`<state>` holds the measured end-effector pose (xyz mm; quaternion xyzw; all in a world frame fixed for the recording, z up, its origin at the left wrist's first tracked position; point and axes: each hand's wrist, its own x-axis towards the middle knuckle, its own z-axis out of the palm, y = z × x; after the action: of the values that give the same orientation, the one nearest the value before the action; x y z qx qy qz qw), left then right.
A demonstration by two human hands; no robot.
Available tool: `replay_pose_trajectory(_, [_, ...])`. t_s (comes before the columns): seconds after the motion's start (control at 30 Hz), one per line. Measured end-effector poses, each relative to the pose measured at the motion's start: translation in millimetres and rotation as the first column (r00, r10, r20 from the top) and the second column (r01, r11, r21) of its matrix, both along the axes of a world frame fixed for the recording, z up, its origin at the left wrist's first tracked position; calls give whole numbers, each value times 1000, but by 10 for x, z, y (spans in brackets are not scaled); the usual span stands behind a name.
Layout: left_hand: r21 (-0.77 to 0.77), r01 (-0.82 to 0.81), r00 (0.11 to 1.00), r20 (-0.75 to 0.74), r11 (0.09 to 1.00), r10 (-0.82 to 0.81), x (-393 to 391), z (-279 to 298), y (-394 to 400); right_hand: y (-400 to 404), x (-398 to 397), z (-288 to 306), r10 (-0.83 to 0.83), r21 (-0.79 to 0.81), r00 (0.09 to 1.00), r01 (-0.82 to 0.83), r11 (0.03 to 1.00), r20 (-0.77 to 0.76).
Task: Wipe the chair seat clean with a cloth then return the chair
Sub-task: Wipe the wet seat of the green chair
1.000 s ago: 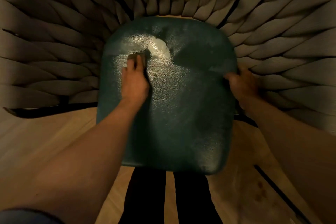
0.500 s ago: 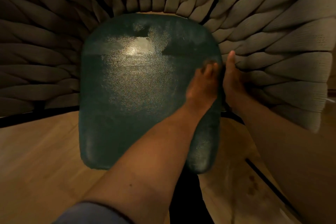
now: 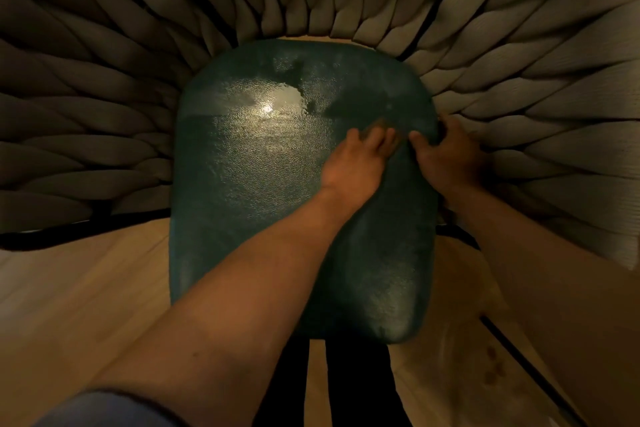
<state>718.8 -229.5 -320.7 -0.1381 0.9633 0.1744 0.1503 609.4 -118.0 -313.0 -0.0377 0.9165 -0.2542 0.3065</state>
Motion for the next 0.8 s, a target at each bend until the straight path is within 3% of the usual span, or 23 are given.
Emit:
replay_pose_trajectory(0.3, [-155,-192,974,89,969,207,589,-50,-812,-258,-51,-119,73,152,996,-79,985,45])
replay_pose_trajectory(0.5, [-213,-373,911,99,903,400,960,-82,-1293,-292,-42,-124,117,231,993,-118,966,18])
replay_pose_trajectory(0.8, [-262,-559,817,-12,787,576,1477,-118,-1927,-318,-48,-95,111,243,994,-113,963,19])
